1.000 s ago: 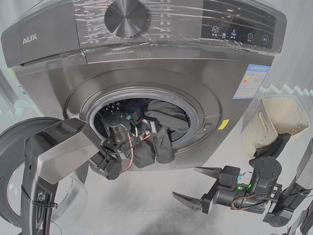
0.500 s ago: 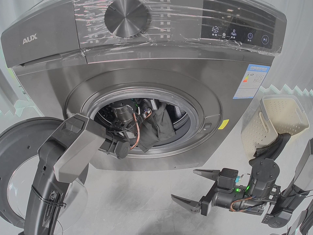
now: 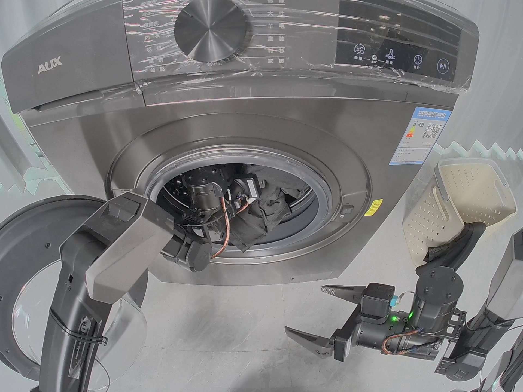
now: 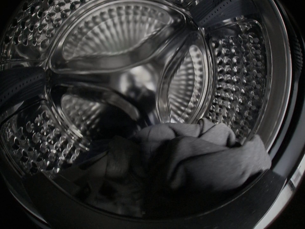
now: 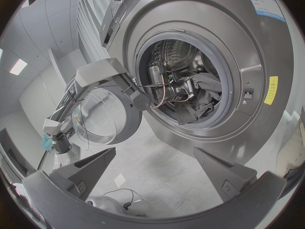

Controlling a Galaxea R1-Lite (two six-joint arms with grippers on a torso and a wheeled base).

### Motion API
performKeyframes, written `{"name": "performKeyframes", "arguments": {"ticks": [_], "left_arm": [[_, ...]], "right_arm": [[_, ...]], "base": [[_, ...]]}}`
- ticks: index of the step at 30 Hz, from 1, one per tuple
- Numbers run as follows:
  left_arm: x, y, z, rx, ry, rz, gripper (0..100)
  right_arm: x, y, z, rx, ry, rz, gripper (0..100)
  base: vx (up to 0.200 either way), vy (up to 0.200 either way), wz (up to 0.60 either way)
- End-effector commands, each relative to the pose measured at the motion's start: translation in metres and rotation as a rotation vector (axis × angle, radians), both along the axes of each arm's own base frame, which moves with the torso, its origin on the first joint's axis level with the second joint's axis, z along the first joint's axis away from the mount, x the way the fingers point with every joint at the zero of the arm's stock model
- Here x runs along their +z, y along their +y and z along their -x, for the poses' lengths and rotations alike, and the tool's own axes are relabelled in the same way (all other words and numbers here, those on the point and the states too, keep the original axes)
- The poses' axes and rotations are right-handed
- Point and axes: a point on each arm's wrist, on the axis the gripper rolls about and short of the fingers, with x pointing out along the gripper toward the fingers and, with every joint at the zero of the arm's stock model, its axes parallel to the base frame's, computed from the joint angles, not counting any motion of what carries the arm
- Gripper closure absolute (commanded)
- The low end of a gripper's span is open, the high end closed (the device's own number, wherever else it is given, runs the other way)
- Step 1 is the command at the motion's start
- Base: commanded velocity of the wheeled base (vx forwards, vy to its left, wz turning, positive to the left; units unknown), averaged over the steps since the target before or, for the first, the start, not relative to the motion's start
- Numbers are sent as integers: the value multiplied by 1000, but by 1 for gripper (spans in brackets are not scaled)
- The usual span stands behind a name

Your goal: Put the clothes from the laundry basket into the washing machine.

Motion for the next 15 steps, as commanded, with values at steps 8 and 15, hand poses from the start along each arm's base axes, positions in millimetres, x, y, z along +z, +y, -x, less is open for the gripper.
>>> {"name": "performKeyframes", "arguments": {"ticks": [8, 15], "left_arm": [[-1, 6, 41, -89, 206, -129, 0], [-37, -9, 52, -160, 280, -202, 0]], "right_arm": [[-1, 0, 0, 0, 2, 2, 0], [-1, 0, 0, 1, 2, 2, 0]], "base": [[0, 0, 0], [0, 0, 0]]}}
